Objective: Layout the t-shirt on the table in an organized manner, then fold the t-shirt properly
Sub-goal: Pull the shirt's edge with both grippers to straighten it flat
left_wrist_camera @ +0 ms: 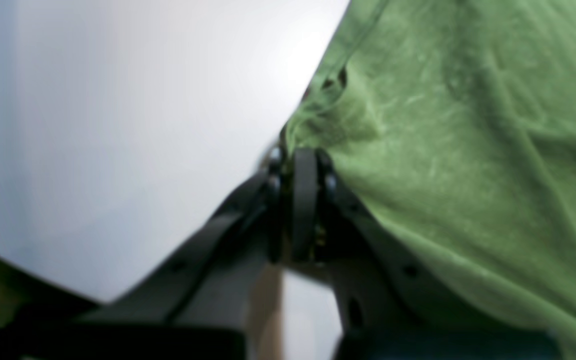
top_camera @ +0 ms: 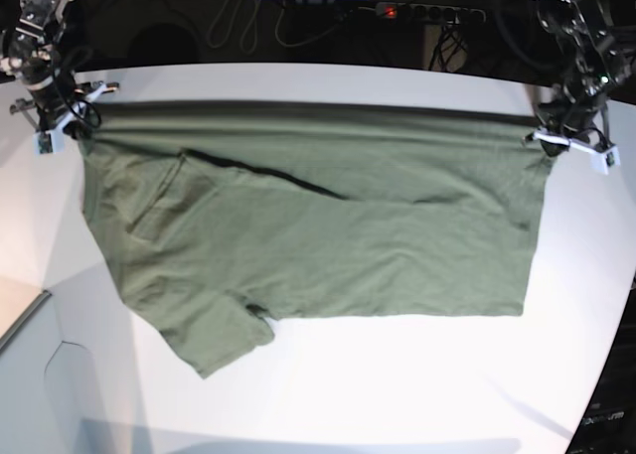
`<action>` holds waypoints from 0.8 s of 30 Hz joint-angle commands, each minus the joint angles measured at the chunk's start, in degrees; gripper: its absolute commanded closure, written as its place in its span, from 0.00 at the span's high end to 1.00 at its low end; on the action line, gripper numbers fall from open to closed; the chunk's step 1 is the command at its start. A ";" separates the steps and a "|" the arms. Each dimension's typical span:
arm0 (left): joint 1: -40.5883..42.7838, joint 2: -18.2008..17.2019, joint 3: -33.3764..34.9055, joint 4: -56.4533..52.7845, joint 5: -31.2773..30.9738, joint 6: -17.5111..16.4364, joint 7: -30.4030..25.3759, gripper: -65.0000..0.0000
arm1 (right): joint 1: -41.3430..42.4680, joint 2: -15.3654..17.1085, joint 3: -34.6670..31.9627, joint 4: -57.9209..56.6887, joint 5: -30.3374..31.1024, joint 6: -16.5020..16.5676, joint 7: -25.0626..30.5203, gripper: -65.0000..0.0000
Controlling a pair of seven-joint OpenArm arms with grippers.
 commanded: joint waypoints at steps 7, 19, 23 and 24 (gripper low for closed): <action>3.94 -0.75 -0.45 1.24 -0.18 0.29 -1.40 0.00 | -3.39 0.44 0.59 2.51 0.58 -0.27 1.21 0.00; 4.29 0.22 -0.27 1.24 -0.18 0.29 -1.32 0.01 | -4.97 -1.05 0.95 5.59 0.58 -0.27 0.77 0.10; 4.12 0.22 -0.45 1.24 -0.18 0.37 -1.05 0.23 | -4.97 -1.05 1.39 8.05 0.58 -0.27 0.69 0.33; 4.20 0.22 -0.45 1.24 -0.18 0.37 -1.14 0.31 | -5.06 -1.23 2.00 8.49 0.58 -0.27 0.69 0.39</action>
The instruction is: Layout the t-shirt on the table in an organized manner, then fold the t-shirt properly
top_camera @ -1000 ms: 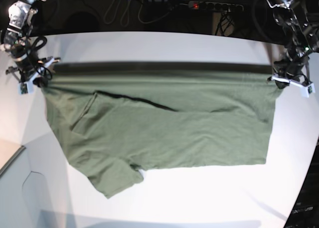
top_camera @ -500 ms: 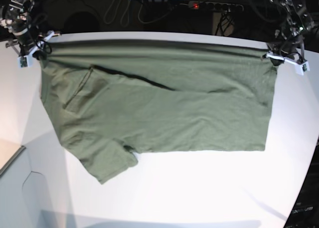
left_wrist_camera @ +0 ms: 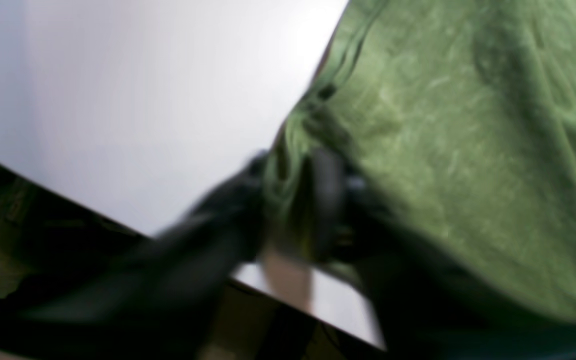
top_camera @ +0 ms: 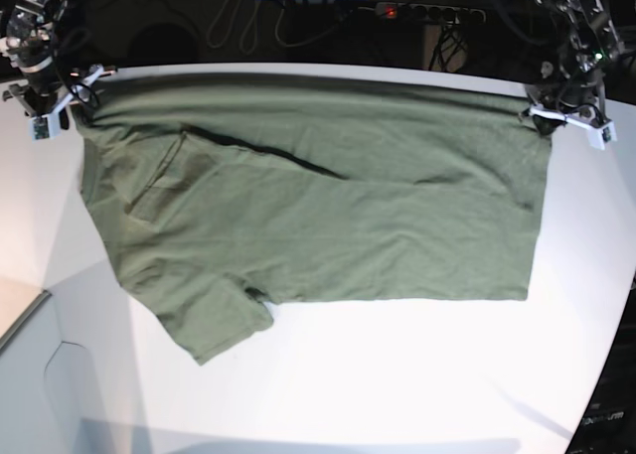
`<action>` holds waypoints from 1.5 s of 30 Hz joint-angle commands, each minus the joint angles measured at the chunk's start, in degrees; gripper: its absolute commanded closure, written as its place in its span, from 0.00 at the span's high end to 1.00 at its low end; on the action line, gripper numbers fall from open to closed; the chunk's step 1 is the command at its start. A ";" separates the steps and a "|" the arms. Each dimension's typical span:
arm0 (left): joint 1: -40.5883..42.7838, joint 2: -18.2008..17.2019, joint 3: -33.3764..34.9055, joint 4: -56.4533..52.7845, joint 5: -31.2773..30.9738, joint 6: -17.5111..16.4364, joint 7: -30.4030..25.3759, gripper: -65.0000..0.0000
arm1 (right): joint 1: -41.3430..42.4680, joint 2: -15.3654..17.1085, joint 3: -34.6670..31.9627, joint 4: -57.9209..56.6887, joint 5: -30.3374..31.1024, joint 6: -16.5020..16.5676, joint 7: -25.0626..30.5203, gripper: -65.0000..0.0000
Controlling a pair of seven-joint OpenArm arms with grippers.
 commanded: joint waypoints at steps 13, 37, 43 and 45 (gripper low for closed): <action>2.34 0.03 -0.36 9.18 -3.23 0.26 -0.03 0.77 | -0.10 -5.74 3.50 13.90 0.58 -0.27 1.32 0.64; 2.34 0.12 -3.08 12.35 -6.13 0.26 0.33 0.77 | -0.63 -6.36 -20.23 6.07 -8.39 -0.27 1.67 0.64; 2.42 0.12 -3.08 12.35 -6.05 0.26 0.33 0.77 | 0.51 -6.18 -20.41 5.46 -8.48 -0.27 1.67 0.63; 2.34 0.12 -3.08 12.35 -6.05 0.26 0.33 0.77 | 0.60 -6.18 -20.76 5.37 -8.48 -0.27 1.67 0.59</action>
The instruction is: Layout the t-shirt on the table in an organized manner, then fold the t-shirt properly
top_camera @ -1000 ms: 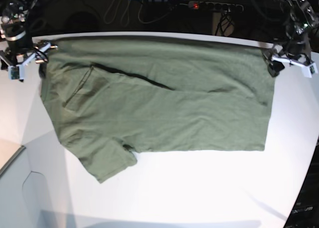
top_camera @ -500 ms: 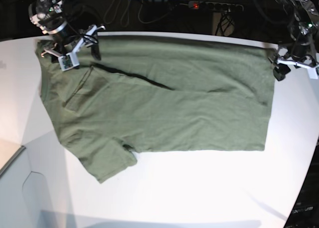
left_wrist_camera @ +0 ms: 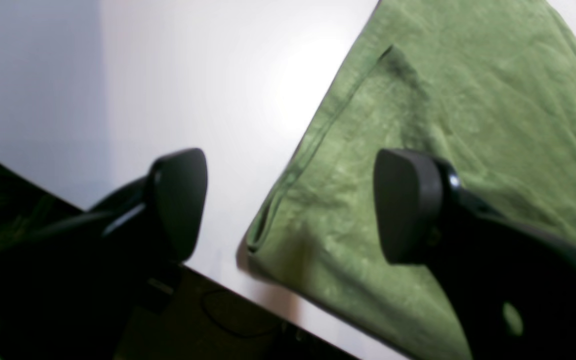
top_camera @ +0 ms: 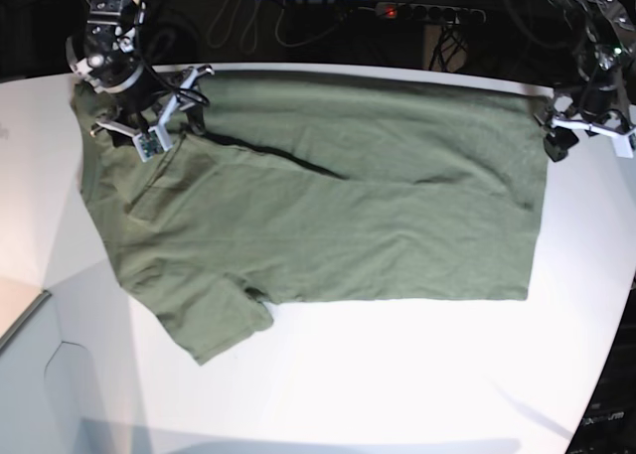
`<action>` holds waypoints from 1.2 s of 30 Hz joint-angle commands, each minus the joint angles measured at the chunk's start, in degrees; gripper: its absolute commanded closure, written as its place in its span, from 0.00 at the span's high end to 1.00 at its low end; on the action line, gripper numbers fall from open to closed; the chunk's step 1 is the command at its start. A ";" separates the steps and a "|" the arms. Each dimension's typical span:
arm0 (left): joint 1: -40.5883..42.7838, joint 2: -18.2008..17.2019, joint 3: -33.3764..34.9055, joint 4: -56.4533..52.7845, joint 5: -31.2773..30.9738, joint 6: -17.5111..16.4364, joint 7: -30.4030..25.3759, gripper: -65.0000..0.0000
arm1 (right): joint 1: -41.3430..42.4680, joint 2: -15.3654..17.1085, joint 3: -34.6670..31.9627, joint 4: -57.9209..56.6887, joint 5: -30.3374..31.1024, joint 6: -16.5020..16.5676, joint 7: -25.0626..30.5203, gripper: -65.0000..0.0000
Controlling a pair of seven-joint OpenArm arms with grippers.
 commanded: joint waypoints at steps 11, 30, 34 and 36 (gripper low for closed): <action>-0.40 -0.71 -0.31 0.91 -0.65 -0.28 -1.23 0.77 | 1.70 0.46 -2.55 -0.34 0.46 -0.25 0.71 0.51; -0.40 -0.71 -0.31 0.91 -0.74 -0.28 -1.49 0.77 | 5.31 0.46 -2.63 -2.98 0.37 -0.25 1.15 0.08; -0.40 -0.71 -0.31 0.91 -0.74 -0.28 -1.49 0.77 | 7.51 0.55 -3.51 -2.98 -0.33 -0.25 1.15 0.08; -0.40 -0.71 -0.31 0.91 -0.74 -0.28 -1.49 0.77 | 8.65 1.25 -4.92 -2.98 -4.99 -0.25 1.24 0.08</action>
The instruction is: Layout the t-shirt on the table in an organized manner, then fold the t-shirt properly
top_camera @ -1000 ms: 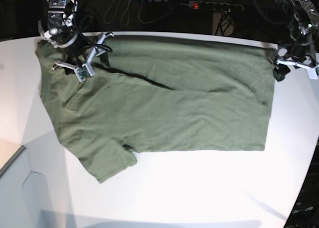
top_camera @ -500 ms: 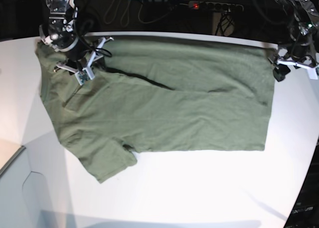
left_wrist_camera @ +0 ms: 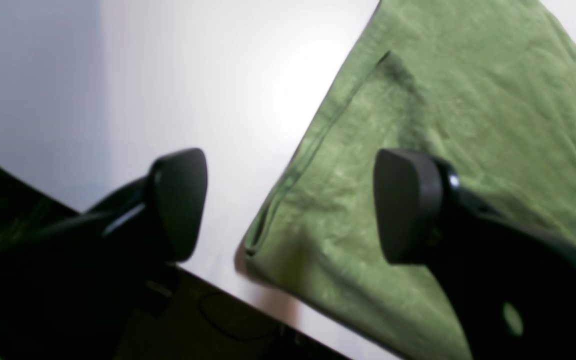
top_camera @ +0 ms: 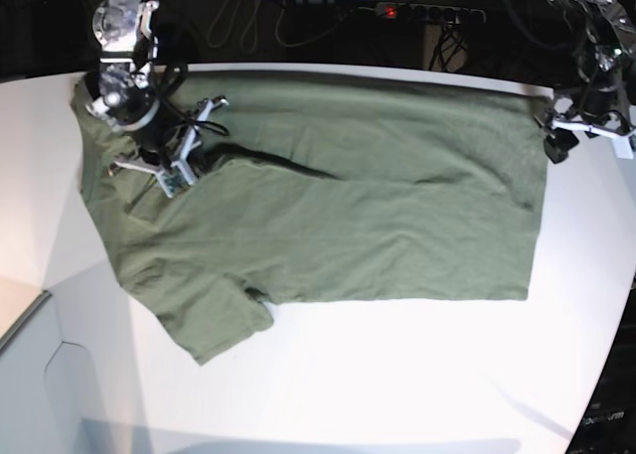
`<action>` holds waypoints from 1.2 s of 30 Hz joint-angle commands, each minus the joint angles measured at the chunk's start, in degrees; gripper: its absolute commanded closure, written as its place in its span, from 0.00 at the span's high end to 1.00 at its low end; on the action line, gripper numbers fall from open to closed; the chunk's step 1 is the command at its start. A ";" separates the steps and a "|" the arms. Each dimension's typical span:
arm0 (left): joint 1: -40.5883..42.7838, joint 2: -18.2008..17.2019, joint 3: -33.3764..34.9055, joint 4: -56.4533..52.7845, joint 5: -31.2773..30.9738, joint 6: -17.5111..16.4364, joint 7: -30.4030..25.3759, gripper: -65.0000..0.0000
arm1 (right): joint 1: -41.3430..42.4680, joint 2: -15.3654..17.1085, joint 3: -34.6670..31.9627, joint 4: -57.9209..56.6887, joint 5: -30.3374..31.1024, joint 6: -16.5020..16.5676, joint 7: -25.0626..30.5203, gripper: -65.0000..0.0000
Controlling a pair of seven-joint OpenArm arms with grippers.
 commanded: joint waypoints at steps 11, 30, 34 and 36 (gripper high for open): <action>0.30 -0.82 -0.33 0.91 -0.58 -0.28 -1.12 0.77 | 8.93 0.64 -7.61 1.11 -8.83 -0.25 1.17 0.07; 0.92 -0.74 -0.33 1.62 -0.67 -0.28 -1.29 0.77 | 16.23 1.17 -17.45 -3.64 -15.60 -0.25 1.08 0.48; 0.13 -1.18 -0.33 1.62 -0.67 -0.28 -1.38 0.78 | 17.64 0.73 -10.07 -1.27 -15.24 -0.25 1.08 0.53; -1.81 -1.18 -0.24 1.53 -0.67 -0.28 -1.21 0.78 | 18.34 0.73 -7.43 -1.18 -15.24 -0.25 1.08 0.53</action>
